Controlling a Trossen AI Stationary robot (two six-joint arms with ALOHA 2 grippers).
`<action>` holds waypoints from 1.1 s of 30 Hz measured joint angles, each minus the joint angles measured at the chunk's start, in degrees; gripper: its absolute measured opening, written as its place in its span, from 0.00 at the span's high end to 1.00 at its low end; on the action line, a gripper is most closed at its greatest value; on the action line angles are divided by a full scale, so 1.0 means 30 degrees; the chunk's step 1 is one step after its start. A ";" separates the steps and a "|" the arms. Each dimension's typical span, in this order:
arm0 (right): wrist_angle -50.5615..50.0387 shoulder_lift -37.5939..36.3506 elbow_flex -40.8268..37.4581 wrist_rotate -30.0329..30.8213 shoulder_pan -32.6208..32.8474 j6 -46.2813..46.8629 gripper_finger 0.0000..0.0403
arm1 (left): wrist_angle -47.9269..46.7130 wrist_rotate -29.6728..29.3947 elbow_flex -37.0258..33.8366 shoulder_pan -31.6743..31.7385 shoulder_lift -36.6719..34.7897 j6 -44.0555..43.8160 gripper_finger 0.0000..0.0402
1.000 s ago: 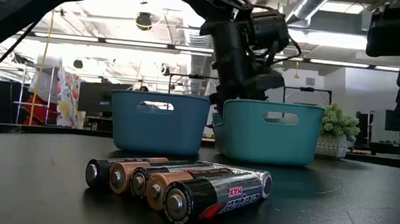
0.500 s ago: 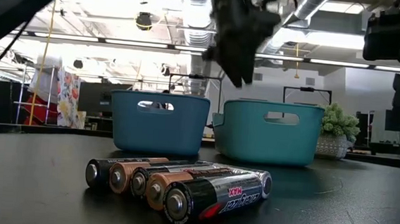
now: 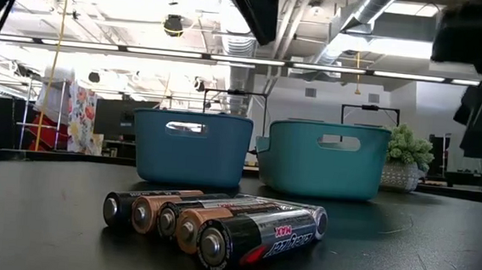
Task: Sort batteries
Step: Put the white battery into the green bin
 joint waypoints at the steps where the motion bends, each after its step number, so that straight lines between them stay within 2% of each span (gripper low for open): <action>1: 0.0101 0.0266 0.0350 0.0000 0.0077 -0.0556 0.68 | 0.0068 -0.0018 -0.0253 -0.0237 -0.0039 -0.0124 0.67; 5: -0.0060 0.1619 0.2105 0.0000 0.0300 -0.2331 0.68 | 0.0794 -0.0010 -0.2617 -0.1083 -0.0902 -0.0717 0.67; 9: -0.1218 0.3262 0.4223 0.0014 0.0064 -0.3288 0.68 | 0.3175 0.0022 -0.7140 -0.1612 -0.3137 -0.1941 0.67; 16: -0.4152 0.6524 0.8126 0.0015 -0.0380 -0.4434 0.69 | 1.0038 0.0595 -1.6676 -0.2059 -0.9833 -0.4781 0.67; 22: -0.5247 0.8407 1.0466 0.0015 -0.1068 -0.2793 0.69 | 1.3351 0.0609 -2.2853 -0.2937 -1.5480 -0.7307 0.67; 28: -0.5368 0.9777 1.2314 0.0025 -0.1722 -0.2419 0.69 | 1.5285 0.0621 -2.7281 -0.4585 -1.9848 -0.8915 0.67; 33: -0.5859 1.0647 1.3654 0.0012 -0.1968 -0.2396 0.69 | 1.5104 0.0624 -2.9474 -0.5541 -2.1928 -1.0301 0.67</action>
